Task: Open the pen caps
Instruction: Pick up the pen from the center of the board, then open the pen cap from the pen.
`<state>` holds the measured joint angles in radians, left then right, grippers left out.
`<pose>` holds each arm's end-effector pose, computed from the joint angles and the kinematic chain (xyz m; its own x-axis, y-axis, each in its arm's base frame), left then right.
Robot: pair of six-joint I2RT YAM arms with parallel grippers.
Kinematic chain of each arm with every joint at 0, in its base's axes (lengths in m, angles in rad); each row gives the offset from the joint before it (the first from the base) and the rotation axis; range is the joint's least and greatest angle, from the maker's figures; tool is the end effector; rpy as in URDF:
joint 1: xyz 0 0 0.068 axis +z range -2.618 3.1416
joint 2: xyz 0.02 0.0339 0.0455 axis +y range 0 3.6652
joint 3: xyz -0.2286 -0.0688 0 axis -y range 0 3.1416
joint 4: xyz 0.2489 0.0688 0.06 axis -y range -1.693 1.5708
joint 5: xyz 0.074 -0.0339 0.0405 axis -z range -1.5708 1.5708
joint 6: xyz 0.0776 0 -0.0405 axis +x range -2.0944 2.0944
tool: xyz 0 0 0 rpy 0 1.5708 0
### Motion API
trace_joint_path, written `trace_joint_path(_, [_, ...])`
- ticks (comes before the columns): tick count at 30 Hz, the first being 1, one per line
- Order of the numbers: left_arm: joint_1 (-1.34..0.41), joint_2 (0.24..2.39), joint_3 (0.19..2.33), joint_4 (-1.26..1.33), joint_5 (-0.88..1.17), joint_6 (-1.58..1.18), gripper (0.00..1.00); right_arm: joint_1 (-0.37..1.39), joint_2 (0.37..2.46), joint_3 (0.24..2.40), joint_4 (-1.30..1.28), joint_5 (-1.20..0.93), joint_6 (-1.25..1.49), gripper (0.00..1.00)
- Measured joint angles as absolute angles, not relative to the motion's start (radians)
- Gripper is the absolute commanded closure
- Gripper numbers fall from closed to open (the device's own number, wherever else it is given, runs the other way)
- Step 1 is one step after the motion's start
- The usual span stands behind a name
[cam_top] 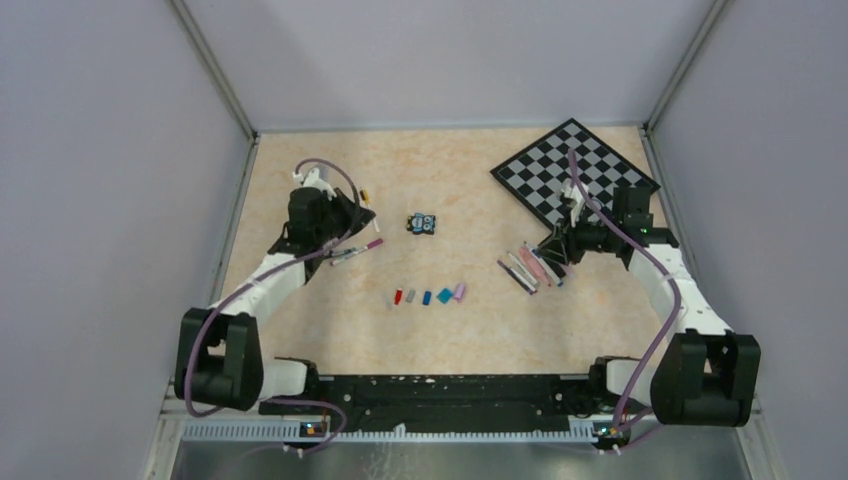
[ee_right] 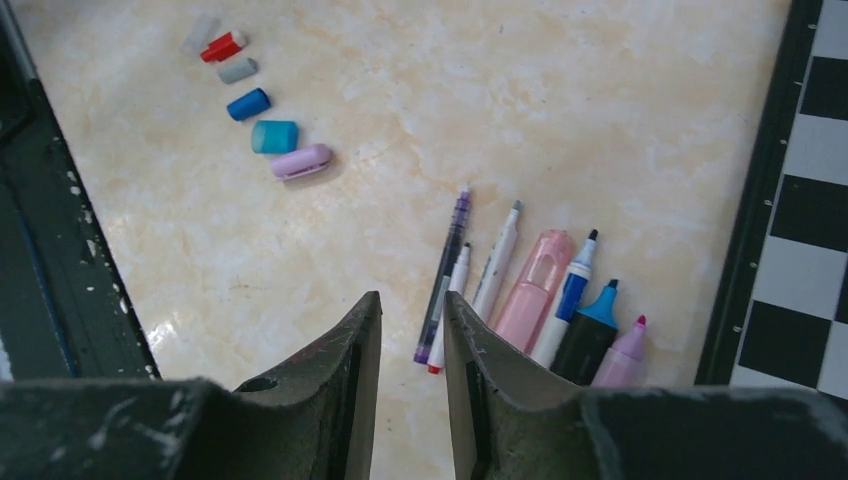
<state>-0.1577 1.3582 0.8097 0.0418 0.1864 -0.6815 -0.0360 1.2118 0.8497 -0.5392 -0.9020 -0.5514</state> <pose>0.3403 -0.0687 0.1855 -0.5702 -0.5361 -0.6224 -0.0578 0.7820 -0.6207 0.2715 0.0511 0.1997 -0.4243 -0.3098 -0.8509 -0.8060 0.5575 0.1989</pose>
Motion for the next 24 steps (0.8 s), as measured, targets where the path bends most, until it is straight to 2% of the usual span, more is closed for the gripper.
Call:
trace_joint_path(3, [-0.16, 1.279, 0.638, 0.282, 0.358, -0.724, 1.0, -0.036, 1.191, 0.823, -0.535, -0.966, -0.55, 0.71])
trace_joint_path(9, [-0.261, 1.274, 0.423, 0.717, 0.536, -0.866, 1.0, -0.036, 1.127, 0.717, -0.466, -1.127, -0.532, 0.5])
trace_joint_path(17, [-0.57, 1.275, 0.393, 1.036, 0.48, -0.852, 1.0, -0.028, 1.084, 0.641, -0.347, -1.293, -0.448, 0.44])
trace_joint_path(24, [-0.676, 1.338, 0.395, 1.155, 0.381, -0.817, 1.0, 0.021, 1.104, 0.632, -0.254, -1.341, -0.352, 0.4])
